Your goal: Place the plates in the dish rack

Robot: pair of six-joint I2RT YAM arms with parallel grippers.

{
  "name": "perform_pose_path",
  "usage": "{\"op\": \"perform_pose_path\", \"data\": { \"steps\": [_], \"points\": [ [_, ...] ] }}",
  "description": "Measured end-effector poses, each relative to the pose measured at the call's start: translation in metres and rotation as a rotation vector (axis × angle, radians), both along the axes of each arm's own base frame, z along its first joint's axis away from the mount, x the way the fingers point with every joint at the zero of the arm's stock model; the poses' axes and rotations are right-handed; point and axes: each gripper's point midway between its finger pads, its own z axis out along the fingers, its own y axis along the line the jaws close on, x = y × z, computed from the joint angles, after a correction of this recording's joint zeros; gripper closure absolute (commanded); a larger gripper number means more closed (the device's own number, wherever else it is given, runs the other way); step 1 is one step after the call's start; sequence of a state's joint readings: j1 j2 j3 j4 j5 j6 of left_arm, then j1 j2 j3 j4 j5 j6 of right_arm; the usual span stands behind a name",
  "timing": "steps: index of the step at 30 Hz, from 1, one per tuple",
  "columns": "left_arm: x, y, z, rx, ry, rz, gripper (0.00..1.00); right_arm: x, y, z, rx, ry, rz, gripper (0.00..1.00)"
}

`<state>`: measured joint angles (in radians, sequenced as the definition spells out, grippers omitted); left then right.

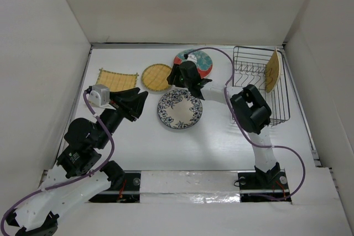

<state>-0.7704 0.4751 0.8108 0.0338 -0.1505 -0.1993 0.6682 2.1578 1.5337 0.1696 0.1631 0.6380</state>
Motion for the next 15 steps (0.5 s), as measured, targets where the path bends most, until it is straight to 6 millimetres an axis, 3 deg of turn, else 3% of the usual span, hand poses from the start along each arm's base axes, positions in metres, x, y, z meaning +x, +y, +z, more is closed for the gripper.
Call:
{"op": "perform_pose_path", "data": {
  "steps": [7, 15],
  "points": [
    [0.0, 0.0, 0.0, 0.0, 0.0, 0.0, 0.61, 0.009, -0.006, -0.023, 0.028, 0.059, -0.057, 0.42],
    [0.0, 0.0, 0.0, -0.001, -0.001, -0.001, 0.6, 0.009, 0.008, -0.035, 0.098, 0.125, -0.049, 0.45]
  ]
}}
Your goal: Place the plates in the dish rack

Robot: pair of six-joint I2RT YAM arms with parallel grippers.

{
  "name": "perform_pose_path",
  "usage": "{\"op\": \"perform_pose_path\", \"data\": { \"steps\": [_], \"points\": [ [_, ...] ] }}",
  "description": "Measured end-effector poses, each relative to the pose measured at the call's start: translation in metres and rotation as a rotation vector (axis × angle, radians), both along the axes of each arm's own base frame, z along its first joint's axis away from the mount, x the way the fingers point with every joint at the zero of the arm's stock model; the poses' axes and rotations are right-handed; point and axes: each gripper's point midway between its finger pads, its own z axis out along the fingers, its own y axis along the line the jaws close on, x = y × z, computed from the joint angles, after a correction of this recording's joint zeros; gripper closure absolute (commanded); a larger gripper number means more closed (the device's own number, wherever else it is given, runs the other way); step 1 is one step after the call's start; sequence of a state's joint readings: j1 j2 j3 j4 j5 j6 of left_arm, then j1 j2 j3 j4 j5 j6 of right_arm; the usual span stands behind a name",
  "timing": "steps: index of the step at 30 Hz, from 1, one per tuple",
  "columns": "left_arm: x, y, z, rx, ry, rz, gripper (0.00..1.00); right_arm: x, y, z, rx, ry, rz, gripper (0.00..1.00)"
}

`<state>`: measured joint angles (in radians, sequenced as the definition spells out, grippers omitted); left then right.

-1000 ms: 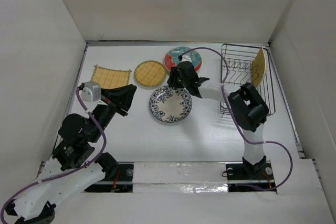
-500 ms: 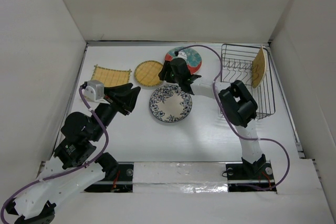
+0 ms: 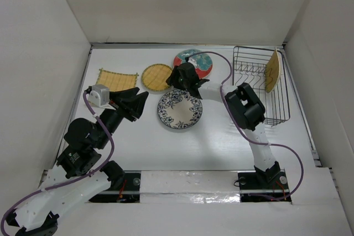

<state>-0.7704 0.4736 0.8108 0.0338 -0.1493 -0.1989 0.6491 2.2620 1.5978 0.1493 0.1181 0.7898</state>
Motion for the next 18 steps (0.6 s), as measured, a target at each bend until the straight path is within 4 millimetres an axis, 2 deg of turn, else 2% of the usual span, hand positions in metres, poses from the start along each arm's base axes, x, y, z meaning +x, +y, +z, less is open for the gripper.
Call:
{"op": "perform_pose_path", "data": {
  "steps": [8, 16, 18],
  "points": [
    [-0.002, 0.001, 0.001, -0.004, -0.005, -0.002, 0.59, 0.0, 0.015, -0.005, 0.137, 0.063, -0.032, 0.56],
    [-0.004, 0.003, 0.005, -0.014, -0.014, -0.002, 0.59, 0.002, 0.029, -0.006, 0.223, 0.112, -0.07, 0.61],
    [-0.004, 0.004, 0.005, -0.015, -0.016, -0.003, 0.59, 0.001, 0.033, -0.006, 0.241, 0.125, -0.077, 0.67]
  ]
}}
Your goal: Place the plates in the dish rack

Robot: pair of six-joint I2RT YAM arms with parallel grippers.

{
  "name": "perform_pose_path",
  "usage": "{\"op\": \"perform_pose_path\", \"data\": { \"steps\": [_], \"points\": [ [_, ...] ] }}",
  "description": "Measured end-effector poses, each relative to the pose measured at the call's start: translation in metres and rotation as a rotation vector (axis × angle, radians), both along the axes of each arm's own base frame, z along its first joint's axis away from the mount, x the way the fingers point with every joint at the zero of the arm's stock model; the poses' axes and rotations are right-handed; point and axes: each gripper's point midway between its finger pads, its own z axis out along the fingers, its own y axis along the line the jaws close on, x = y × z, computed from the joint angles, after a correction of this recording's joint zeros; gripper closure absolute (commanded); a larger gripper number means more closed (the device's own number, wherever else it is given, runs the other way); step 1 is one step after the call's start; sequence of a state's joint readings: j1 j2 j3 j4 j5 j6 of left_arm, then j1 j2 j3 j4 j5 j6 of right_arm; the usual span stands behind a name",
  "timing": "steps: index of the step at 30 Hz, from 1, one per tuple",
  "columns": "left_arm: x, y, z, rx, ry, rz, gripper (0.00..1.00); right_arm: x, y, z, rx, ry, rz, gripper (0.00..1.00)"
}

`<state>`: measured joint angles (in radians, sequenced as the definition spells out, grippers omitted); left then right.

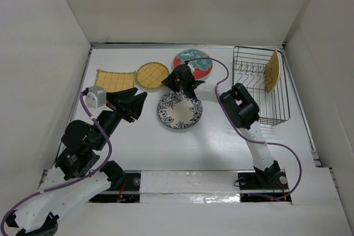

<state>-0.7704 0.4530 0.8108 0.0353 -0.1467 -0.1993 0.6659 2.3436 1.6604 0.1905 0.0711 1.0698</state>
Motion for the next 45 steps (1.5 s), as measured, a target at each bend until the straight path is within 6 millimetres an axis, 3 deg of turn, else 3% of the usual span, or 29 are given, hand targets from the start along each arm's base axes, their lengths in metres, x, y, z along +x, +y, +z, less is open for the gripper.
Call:
{"op": "perform_pose_path", "data": {
  "steps": [7, 13, 17, 21, 29, 38, 42, 45],
  "points": [
    [-0.002, 0.002, 0.002, -0.007, -0.008, 0.0, 0.58, -0.002, 0.006, -0.007, 0.041, 0.04, -0.035, 0.84],
    [-0.003, 0.002, 0.003, -0.011, -0.011, 0.0, 0.58, 0.002, 0.003, -0.004, 0.049, 0.03, -0.085, 0.88],
    [-0.003, 0.002, 0.004, -0.011, -0.012, -0.001, 0.58, -0.005, -0.001, -0.001, 0.03, 0.023, -0.103, 0.77],
    [-0.003, 0.002, 0.004, -0.011, -0.013, -0.006, 0.57, -0.009, -0.004, -0.001, 0.018, 0.015, -0.112, 0.5],
    [-0.003, 0.002, 0.004, -0.011, -0.014, -0.007, 0.56, -0.004, -0.009, 0.007, 0.03, 0.009, -0.115, 0.47],
    [-0.003, 0.002, 0.004, -0.011, -0.014, -0.006, 0.56, 0.012, -0.008, 0.0, 0.046, 0.046, -0.14, 0.56],
    [-0.004, 0.003, 0.005, -0.016, -0.018, -0.003, 0.56, 0.016, -0.002, -0.008, 0.054, 0.063, -0.137, 0.67],
    [-0.005, 0.004, 0.006, -0.019, -0.021, -0.003, 0.56, 0.016, -0.001, -0.013, 0.054, 0.078, -0.138, 0.82]
  ]
}}
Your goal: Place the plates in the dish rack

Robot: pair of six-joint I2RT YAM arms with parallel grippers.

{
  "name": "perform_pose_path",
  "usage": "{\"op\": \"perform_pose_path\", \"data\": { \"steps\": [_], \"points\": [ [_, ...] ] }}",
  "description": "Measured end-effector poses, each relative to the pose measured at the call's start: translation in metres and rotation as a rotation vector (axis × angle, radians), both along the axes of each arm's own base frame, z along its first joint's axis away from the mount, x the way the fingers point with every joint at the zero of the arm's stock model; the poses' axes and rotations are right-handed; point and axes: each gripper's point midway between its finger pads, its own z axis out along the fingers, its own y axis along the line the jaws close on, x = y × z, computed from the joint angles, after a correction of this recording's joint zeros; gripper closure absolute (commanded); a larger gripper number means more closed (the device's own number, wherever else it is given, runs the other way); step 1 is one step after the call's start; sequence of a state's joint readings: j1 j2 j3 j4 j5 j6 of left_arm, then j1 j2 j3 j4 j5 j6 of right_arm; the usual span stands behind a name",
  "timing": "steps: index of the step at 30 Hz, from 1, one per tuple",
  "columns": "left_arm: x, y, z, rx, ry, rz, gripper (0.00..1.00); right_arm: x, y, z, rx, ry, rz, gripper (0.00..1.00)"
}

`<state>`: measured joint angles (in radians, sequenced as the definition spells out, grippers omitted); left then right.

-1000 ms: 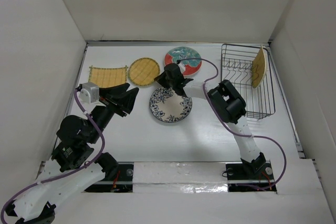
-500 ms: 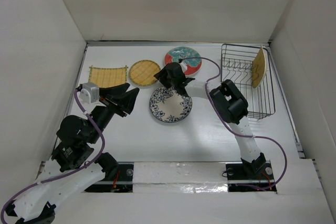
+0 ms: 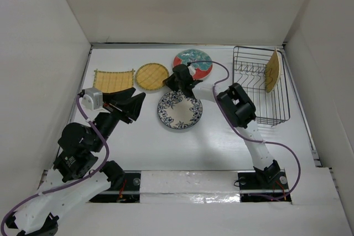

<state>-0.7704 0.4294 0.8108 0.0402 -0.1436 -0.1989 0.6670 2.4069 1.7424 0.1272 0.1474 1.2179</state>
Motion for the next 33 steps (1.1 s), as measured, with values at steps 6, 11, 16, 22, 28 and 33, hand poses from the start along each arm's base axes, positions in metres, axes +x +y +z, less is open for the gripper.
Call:
{"op": "perform_pose_path", "data": {
  "steps": [6, 11, 16, 22, 28, 33],
  "points": [
    [0.0, 0.0, 0.0, -0.001, -0.001, 0.0, 0.56, 0.002, 0.004, 0.007, 0.04, -0.008, -0.015, 1.0],
    [0.0, 0.0, 0.0, -0.001, -0.001, 0.0, 0.56, -0.007, -0.005, 0.014, 0.008, -0.029, -0.041, 1.0],
    [0.0, 0.0, 0.0, -0.001, -0.001, 0.001, 0.56, -0.019, -0.02, 0.052, -0.063, -0.117, -0.054, 1.0],
    [0.001, 0.001, 0.0, -0.001, 0.001, 0.008, 0.55, -0.037, -0.035, 0.126, -0.061, -0.274, -0.038, 1.0],
    [0.003, 0.001, -0.002, 0.006, 0.005, 0.015, 0.56, -0.053, -0.07, 0.201, -0.036, -0.436, -0.027, 1.0],
    [0.006, -0.002, -0.005, 0.018, 0.014, 0.016, 0.55, -0.057, -0.152, 0.248, -0.186, -0.544, -0.109, 1.0]
  ]
}}
